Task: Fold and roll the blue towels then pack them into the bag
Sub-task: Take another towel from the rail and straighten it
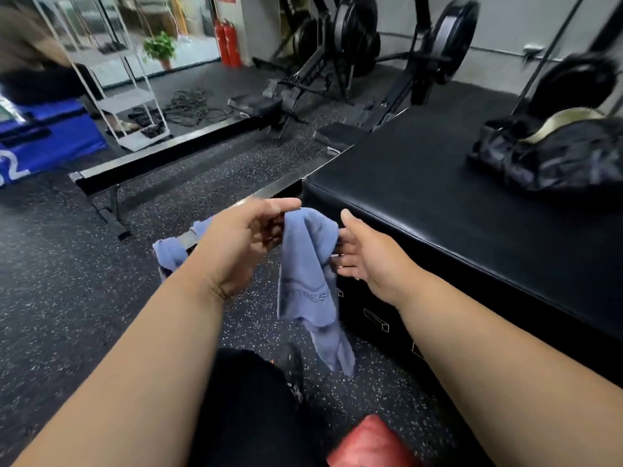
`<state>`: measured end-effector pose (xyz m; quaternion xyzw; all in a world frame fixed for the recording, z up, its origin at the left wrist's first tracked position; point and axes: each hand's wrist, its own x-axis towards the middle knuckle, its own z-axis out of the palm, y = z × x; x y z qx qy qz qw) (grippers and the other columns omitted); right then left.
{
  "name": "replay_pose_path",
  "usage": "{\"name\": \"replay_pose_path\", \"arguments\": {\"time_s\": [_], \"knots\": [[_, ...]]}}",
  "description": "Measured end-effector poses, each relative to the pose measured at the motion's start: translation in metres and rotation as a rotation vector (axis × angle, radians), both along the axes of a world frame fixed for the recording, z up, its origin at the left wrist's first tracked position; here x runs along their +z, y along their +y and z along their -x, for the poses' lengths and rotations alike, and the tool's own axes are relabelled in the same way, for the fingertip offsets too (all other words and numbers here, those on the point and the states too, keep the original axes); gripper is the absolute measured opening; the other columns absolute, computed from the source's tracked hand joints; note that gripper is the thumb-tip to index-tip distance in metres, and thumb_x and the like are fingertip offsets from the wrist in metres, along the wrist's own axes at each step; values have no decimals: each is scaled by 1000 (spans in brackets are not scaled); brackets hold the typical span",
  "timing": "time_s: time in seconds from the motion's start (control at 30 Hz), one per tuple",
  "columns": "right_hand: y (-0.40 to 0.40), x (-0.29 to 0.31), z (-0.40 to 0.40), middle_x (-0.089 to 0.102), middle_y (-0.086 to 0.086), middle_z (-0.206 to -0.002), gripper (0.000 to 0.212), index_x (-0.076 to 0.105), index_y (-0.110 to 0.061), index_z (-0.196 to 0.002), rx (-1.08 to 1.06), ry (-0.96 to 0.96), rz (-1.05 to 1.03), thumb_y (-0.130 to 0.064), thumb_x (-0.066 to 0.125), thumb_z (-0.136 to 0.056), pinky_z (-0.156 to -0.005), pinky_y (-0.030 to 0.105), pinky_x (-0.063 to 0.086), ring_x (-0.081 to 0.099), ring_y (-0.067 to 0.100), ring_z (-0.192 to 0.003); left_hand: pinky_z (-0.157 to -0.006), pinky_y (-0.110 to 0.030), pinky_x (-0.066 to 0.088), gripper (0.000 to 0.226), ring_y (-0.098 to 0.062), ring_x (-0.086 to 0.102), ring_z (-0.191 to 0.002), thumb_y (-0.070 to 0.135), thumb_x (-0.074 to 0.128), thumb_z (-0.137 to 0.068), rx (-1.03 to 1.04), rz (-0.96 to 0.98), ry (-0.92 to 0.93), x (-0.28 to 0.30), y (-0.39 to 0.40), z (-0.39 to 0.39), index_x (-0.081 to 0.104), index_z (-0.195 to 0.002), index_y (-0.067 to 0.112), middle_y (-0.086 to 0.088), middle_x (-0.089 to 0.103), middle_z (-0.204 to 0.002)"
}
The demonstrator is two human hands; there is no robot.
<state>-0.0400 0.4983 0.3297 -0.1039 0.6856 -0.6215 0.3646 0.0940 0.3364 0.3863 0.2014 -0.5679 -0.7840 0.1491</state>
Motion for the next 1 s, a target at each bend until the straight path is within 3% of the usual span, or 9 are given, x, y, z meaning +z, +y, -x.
{"name": "replay_pose_path", "arguments": {"time_s": [0.17,0.3,0.33,0.4,0.5,0.67,0.83,0.93,1.0], "knots": [[63,20,-10,74,16,-126,44,71,-9,-129,-113,-96,134,-42,66,-101,-113,48,47,70,28,-114,-100,-39,43,35,-27,59,-102,20,54,-94,-127,30,16,9,53,-9,77,-113,1,-15,71,-109],[108,32,-17,72,21,-120,31,71,-4,-119,-212,-119,238,-28,67,-101,-105,49,50,67,35,-106,-102,-42,45,37,-27,61,-104,24,57,-91,-202,82,34,17,88,-10,78,-114,4,-15,72,-112],[118,37,-19,68,22,-117,27,70,-6,-116,-226,-124,286,-27,66,-100,-101,48,50,66,35,-106,-100,-39,48,36,-24,64,-101,26,59,-87,-217,90,33,19,97,-11,79,-110,7,-13,73,-110],[137,44,-20,68,22,-122,30,67,-2,-117,-241,-141,389,-25,61,-100,-110,50,50,67,40,-122,-92,-34,51,34,-19,66,-94,28,60,-81,-244,94,18,20,113,-13,80,-104,12,-10,74,-107],[162,57,-24,66,28,-134,42,63,13,-128,-211,-147,517,-20,48,-106,-119,53,42,60,40,-133,-97,-39,49,36,-21,70,-98,27,60,-88,-243,94,-26,16,127,-16,73,-118,13,-11,75,-112],[193,82,-35,67,24,-119,40,59,10,-128,-104,-280,700,-23,46,-109,-113,42,48,65,31,-120,-94,-37,51,29,-22,73,-105,25,54,-102,-145,63,-151,-1,139,-17,69,-127,20,-6,78,-118],[209,97,-44,68,18,-110,39,67,5,-113,-68,-322,757,-26,43,-110,-112,38,46,66,26,-116,-95,-39,50,30,-20,68,-118,41,60,-101,-171,162,-368,-34,155,-15,69,-125,25,3,75,-123],[214,101,-48,68,19,-113,40,71,3,-108,-87,-273,790,-24,42,-110,-121,43,40,63,29,-121,-90,-38,49,37,-19,69,-107,50,54,-102,-224,144,-446,-43,171,-13,64,-129,27,2,76,-117],[215,103,-47,64,18,-112,30,65,1,-108,-94,-231,820,-22,45,-108,-122,45,37,58,31,-125,-72,-34,45,33,-15,66,-74,54,49,-104,-257,95,-472,-45,182,-12,63,-117,27,-1,78,-91]]}}
